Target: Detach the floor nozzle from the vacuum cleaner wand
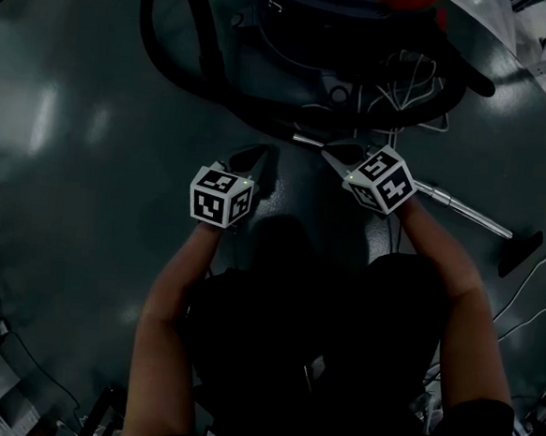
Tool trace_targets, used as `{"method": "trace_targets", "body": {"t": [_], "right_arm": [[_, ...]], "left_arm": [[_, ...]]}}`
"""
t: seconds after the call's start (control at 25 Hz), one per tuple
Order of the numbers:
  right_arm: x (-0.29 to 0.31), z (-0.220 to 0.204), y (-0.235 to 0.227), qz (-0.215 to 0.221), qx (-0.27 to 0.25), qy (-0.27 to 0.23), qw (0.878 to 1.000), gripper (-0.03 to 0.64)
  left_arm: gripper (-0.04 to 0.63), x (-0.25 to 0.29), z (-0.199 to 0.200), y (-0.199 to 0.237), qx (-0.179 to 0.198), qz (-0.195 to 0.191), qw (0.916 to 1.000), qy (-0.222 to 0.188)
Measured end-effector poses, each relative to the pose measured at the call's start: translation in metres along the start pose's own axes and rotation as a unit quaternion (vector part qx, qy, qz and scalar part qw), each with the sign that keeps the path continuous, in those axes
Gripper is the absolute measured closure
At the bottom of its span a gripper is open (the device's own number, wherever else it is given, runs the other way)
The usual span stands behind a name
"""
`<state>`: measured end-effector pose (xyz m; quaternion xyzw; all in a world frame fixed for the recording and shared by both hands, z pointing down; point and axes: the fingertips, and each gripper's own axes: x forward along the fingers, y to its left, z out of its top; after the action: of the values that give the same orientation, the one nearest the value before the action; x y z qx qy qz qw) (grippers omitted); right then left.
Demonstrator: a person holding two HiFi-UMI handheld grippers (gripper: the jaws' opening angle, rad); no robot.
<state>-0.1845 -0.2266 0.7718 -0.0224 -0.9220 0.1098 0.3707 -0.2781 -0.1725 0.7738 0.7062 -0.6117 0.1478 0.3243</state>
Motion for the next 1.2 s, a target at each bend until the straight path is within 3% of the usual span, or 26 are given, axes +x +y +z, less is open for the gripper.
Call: {"method": "trace_targets", "body": {"t": [0.28, 0.68, 0.92, 1.04, 1.16, 1.2], "right_arm": [[0.015, -0.01, 0.008, 0.007, -0.024, -0.003, 1.0, 0.618], [0.013, -0.012, -0.005, -0.051, -0.01, -0.022, 0.998, 0.618], [0.021, -0.003, -0.007, -0.018, -0.079, 0.012, 0.997, 0.614], [0.032, -0.003, -0.006, -0.007, -0.121, 0.037, 0.992, 0.491], [0.046, -0.014, -0.005, -0.012, -0.161, 0.073, 0.984, 0.42], [0.05, -0.02, -0.004, -0.015, -0.188, 0.09, 0.978, 0.387]], "left_arm": [[0.586, 0.018, -0.011, 0.001, -0.009, 0.001, 1.0, -0.004], [0.586, 0.031, -0.011, -0.011, -0.01, 0.007, 0.9997, -0.019], [0.586, 0.026, -0.014, -0.001, -0.022, 0.03, 0.999, -0.025], [0.586, 0.022, -0.023, 0.006, -0.03, 0.042, 0.9984, -0.024], [0.581, 0.018, -0.027, 0.013, -0.054, 0.044, 0.997, -0.035], [0.521, 0.018, -0.027, 0.014, -0.066, 0.04, 0.9962, -0.039]]}}
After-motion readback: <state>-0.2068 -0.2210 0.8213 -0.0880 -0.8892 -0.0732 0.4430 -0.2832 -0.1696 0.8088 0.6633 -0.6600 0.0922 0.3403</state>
